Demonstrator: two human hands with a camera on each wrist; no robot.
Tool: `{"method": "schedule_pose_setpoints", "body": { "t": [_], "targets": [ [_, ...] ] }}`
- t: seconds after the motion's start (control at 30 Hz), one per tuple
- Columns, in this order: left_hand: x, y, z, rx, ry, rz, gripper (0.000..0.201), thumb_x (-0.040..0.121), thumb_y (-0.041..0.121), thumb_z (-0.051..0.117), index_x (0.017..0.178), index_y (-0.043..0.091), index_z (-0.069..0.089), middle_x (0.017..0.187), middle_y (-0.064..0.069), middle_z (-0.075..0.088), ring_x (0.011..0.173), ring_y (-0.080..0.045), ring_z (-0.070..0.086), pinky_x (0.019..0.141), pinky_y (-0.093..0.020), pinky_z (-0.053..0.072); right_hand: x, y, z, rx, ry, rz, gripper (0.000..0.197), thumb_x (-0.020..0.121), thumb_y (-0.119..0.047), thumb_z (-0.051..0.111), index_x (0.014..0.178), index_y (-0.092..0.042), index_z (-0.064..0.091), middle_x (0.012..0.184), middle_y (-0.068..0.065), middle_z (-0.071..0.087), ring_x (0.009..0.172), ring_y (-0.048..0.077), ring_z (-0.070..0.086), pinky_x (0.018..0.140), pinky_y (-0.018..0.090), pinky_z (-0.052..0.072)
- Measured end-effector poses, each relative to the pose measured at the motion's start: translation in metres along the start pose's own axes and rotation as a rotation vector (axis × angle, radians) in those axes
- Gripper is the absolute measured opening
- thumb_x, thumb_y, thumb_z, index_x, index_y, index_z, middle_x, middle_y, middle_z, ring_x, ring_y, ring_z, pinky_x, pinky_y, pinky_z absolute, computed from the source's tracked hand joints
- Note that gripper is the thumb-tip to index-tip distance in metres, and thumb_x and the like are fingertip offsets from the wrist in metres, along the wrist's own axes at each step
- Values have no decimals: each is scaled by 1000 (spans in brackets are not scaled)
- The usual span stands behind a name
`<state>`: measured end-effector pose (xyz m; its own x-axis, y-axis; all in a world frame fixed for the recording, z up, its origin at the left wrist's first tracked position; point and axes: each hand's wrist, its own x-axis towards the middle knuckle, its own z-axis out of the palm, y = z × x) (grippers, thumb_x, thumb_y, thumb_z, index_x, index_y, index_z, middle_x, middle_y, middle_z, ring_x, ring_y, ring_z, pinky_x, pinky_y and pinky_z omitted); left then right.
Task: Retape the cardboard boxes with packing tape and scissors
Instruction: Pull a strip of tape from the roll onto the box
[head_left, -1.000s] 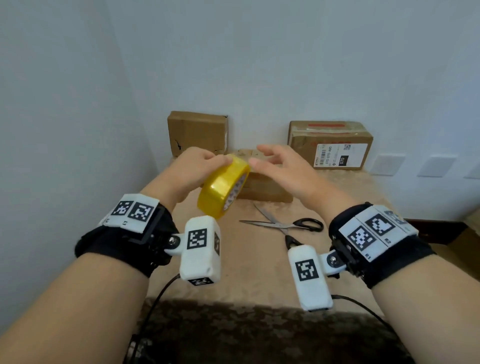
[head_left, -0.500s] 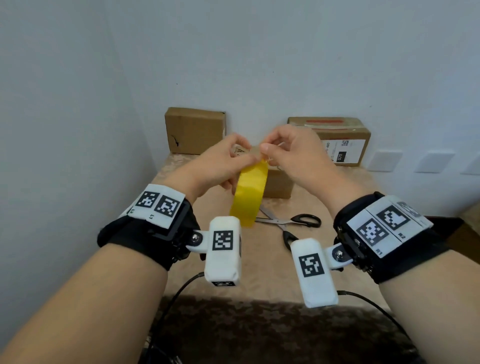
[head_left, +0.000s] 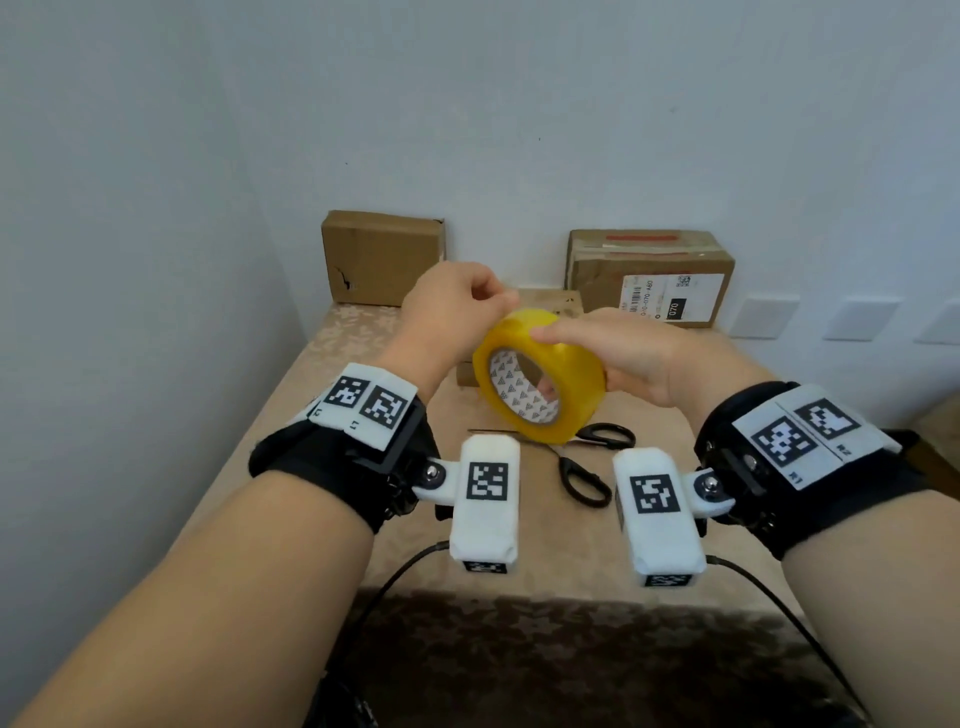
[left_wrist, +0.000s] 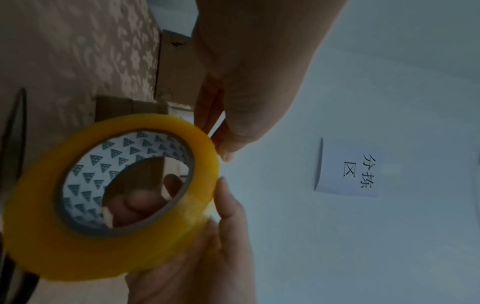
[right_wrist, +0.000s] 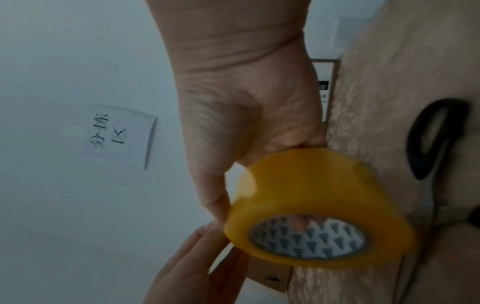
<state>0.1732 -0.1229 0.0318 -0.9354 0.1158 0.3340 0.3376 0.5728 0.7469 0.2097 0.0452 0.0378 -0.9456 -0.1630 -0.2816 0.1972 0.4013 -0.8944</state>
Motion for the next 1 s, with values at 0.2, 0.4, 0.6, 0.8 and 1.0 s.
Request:
{"method": "schedule_pose_setpoints", "body": {
  "t": [0.2, 0.4, 0.6, 0.8, 1.0],
  "targets": [
    [7, 5, 19, -289, -2, -148, 23, 83, 22, 67, 61, 19, 63, 69, -6, 66, 71, -30, 68, 71, -47, 59, -4, 6, -14, -19, 299, -178, 43, 83, -53, 66, 89, -11, 71, 88, 6, 73, 78, 17, 68, 70, 28, 50],
    [4, 15, 39, -440, -19, -253, 26, 92, 9, 59, 67, 8, 56, 71, -10, 62, 67, -22, 64, 66, -31, 59, -8, 14, -28, -28, 459, -235, 50, 73, -54, 69, 81, -4, 64, 85, 24, 56, 77, 27, 56, 73, 35, 40],
    [6, 14, 45, -443, -10, -260, 17, 92, 11, 60, 76, 3, 62, 76, -13, 65, 69, -22, 66, 67, -31, 60, -7, 20, -44, 43, 487, -247, 40, 85, -42, 68, 100, -5, 72, 105, 13, 70, 91, 20, 64, 95, 44, 50],
    [11, 17, 40, -333, -12, -156, 19, 89, 15, 65, 74, 4, 67, 70, -8, 66, 65, -16, 62, 58, -21, 53, -4, 14, -62, -68, 530, -291, 49, 78, -57, 68, 74, -8, 67, 66, 9, 55, 60, 19, 54, 66, 35, 47],
    [16, 4, 39, -368, 73, -157, 22, 87, 18, 67, 67, 12, 63, 64, -1, 63, 63, -13, 62, 60, -22, 52, 4, 42, -61, -536, 499, -170, 59, 82, -60, 62, 50, -19, 35, 43, -7, 26, 44, 17, 31, 54, 30, 31]
  ]
}}
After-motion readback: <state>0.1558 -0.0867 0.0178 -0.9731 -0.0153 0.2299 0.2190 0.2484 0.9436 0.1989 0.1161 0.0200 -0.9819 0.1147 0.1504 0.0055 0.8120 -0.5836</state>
